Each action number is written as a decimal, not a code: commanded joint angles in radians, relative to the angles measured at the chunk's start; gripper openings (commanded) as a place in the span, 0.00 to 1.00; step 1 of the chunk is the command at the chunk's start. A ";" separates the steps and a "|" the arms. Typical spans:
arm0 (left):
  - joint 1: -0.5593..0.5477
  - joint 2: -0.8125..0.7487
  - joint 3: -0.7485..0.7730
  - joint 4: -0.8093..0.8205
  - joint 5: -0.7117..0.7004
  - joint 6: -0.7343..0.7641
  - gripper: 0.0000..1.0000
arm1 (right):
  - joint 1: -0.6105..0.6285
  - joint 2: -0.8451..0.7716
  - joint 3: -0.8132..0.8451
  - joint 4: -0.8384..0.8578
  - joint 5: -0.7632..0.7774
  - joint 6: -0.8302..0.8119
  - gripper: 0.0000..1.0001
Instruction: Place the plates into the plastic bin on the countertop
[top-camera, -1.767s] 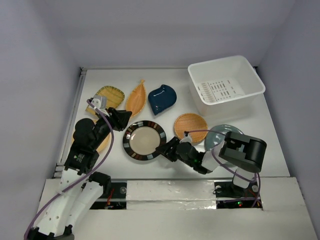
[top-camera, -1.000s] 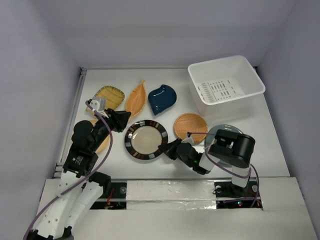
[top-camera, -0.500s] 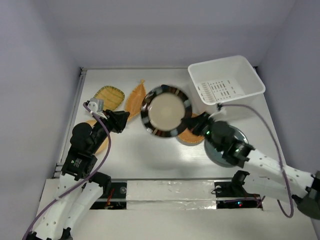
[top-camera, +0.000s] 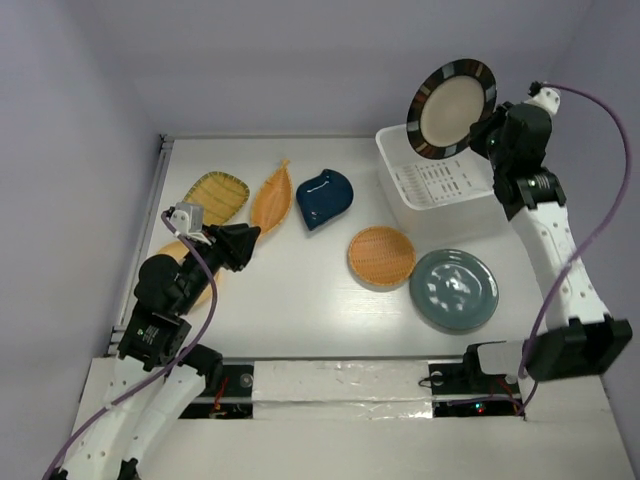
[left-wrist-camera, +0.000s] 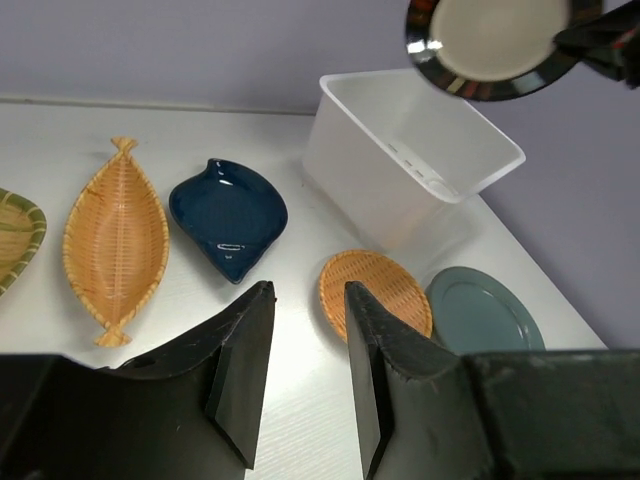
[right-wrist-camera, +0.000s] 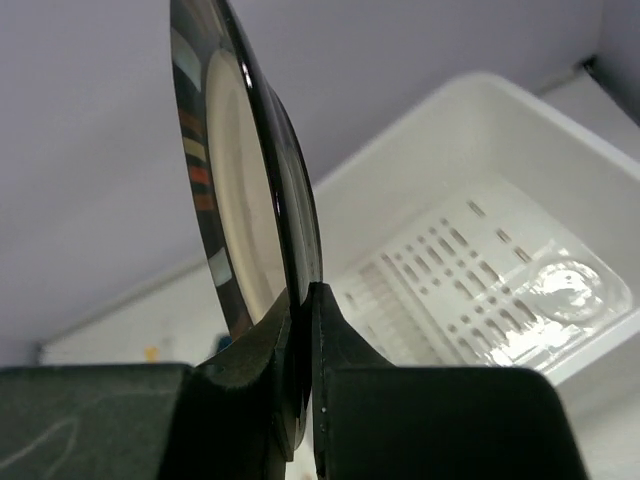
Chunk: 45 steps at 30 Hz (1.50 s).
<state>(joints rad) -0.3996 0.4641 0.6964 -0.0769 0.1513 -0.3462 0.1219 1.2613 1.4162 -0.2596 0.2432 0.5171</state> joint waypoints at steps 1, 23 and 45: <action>-0.018 -0.019 0.040 0.034 -0.013 0.003 0.32 | -0.072 0.093 0.170 -0.053 -0.182 -0.061 0.00; -0.058 -0.044 0.045 0.020 -0.048 0.012 0.35 | -0.219 0.598 0.314 -0.225 -0.345 -0.075 0.02; -0.076 0.143 -0.032 0.105 0.120 -0.148 0.34 | -0.219 0.419 0.080 -0.081 -0.091 -0.060 0.71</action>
<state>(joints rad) -0.4706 0.5865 0.6899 -0.0708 0.1768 -0.4282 -0.0963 1.8103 1.5173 -0.4316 0.1165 0.4461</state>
